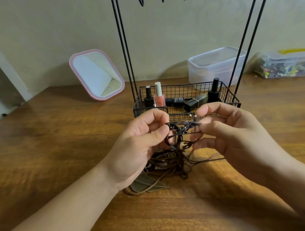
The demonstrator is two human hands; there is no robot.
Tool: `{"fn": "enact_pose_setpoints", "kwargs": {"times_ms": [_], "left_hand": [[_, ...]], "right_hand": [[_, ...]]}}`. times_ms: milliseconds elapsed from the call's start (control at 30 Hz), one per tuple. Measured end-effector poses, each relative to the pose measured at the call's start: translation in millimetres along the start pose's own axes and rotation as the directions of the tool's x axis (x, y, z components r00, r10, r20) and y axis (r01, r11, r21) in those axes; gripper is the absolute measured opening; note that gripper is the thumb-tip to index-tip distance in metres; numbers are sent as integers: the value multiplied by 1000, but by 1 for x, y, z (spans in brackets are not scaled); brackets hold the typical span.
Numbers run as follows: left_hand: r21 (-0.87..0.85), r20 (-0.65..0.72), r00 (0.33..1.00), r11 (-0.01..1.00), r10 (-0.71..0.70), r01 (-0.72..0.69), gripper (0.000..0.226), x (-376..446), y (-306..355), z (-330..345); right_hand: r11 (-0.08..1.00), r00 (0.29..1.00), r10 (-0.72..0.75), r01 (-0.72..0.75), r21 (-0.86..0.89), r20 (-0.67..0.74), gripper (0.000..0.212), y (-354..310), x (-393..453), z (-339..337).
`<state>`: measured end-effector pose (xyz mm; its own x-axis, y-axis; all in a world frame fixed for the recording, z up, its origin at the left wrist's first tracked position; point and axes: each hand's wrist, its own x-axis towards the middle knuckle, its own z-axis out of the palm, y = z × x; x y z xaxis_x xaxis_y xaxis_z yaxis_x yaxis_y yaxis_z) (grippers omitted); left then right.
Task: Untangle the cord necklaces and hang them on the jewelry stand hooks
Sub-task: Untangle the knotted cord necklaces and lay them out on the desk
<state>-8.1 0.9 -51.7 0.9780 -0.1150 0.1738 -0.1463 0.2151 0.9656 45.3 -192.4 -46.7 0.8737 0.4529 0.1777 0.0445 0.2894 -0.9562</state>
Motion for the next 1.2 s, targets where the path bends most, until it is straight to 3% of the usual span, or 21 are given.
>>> {"fn": "enact_pose_setpoints", "kwargs": {"times_ms": [100,233,333,500,633,800,933,1000,1067,1200], "left_hand": [[-57,-33,999,998,-10,8,12,2,-1,-3],[-21,-77,997,1000,-14,13,8,3,0,-6],[26,-130,991,1000,-3,6,7,4,0,-8],[84,-234,970,995,63,-45,4,4,0,-6],[60,-250,965,996,77,-63,9,3,1,-6],[401,-139,982,914,127,-61,17,0,-1,-3],[506,-7,985,850,171,-144,23,-4,-3,3],[547,9,980,820,197,-170,16,-4,-3,3],[527,5,982,834,191,-165,10,-3,-3,3],[302,38,994,947,105,-111,4,-2,1,1]], "right_hand": [[996,999,28,-26,-82,16,19,0,0,-1],[940,998,41,-24,-341,41,22,1,-1,-4],[940,998,39,-21,-341,45,7,-4,-2,-4],[902,998,-45,63,-427,52,20,-6,-4,-5],[938,995,-66,88,-336,76,23,-2,-3,-4],[960,980,-97,138,-244,174,30,1,-3,-2],[980,973,-103,134,-144,205,25,4,-2,-3],[989,973,-94,115,-91,211,26,2,-2,-5],[997,972,-78,83,-12,220,24,0,-1,-5],[998,985,-55,49,41,166,23,-2,-1,-4]]}}
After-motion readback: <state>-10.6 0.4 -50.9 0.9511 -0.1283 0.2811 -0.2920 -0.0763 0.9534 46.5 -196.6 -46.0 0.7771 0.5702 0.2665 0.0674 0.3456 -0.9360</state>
